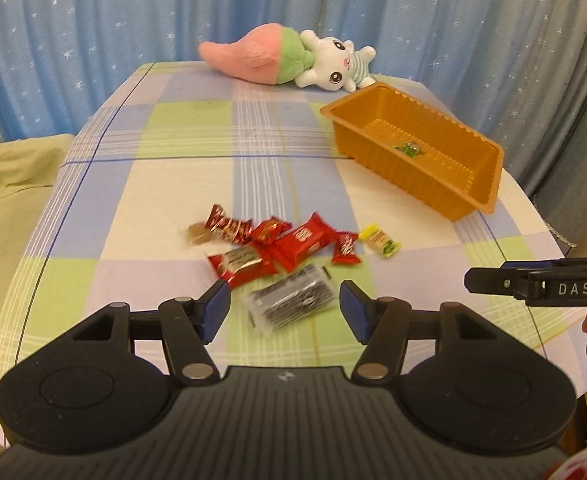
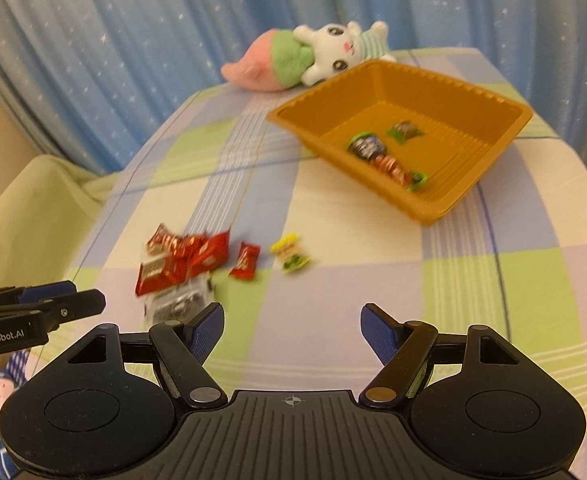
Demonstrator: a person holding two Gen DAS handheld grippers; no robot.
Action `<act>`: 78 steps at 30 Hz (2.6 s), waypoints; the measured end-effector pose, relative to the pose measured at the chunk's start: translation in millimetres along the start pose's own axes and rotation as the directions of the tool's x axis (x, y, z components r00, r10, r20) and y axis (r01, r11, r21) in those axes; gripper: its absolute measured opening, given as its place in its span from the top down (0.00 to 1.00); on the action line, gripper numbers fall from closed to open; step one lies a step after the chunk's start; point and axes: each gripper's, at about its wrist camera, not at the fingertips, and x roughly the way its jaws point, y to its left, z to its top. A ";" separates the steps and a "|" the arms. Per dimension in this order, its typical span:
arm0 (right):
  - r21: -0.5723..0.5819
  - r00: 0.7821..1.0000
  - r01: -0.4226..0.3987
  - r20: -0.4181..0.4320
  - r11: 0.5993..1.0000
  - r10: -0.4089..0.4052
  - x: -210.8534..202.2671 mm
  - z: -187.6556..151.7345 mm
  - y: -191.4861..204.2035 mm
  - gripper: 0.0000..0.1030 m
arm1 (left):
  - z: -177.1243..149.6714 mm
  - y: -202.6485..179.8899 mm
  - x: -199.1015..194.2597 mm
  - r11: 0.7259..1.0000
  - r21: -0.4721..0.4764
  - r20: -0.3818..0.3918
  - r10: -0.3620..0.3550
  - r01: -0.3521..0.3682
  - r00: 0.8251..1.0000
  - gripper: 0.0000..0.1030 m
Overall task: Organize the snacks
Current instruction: 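Move both tools back over the remaining snack pile, then grasp the clear packet of dark snacks with the left tool while the right grasps the yellow candy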
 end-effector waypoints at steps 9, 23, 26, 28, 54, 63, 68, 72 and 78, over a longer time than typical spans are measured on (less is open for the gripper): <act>-0.008 0.999 -0.010 -0.048 1.000 0.009 13.5 -9.7 9.6 0.27 | -10.6 5.2 6.1 1.000 0.027 -0.020 0.004 -0.003 1.000 0.44; 0.016 0.997 0.021 -0.075 1.000 -0.019 27.4 -8.4 7.8 0.27 | -15.4 -5.2 42.2 0.984 0.179 -0.037 -0.011 0.018 0.999 0.44; 0.029 0.997 0.032 -0.075 0.999 -0.030 28.9 -7.8 5.1 0.27 | -15.7 -9.8 53.0 0.972 0.232 -0.045 -0.014 0.024 0.999 0.44; 0.039 0.997 0.040 -0.074 0.998 -0.037 29.5 -7.1 2.6 0.27 | -15.8 -13.2 59.9 0.962 0.271 -0.047 -0.017 0.029 0.999 0.44; 0.128 0.991 0.103 -0.100 0.986 -0.091 39.4 -3.1 -17.3 0.27 | -5.9 -26.8 118.1 0.896 0.419 -0.175 -0.077 0.145 0.981 0.63; 0.117 0.991 0.098 -0.105 0.988 -0.086 42.5 -1.4 -17.0 0.27 | -5.4 -28.6 115.9 0.917 0.359 -0.192 -0.110 0.174 0.975 0.66; 0.070 0.993 0.091 -0.084 0.993 -0.085 45.9 1.8 -15.4 0.27 | -2.6 -22.5 106.3 0.937 0.308 -0.178 -0.113 0.164 0.978 0.67; 0.006 0.995 0.079 -0.054 0.997 -0.078 52.0 8.1 -13.5 0.27 | 3.7 -16.4 94.0 0.949 0.282 -0.145 -0.106 0.144 0.984 0.67; -0.117 1.000 0.023 -0.017 0.993 -0.025 67.6 20.9 -6.3 0.46 | 17.7 -4.5 81.6 0.974 0.209 -0.096 -0.068 0.087 0.993 0.66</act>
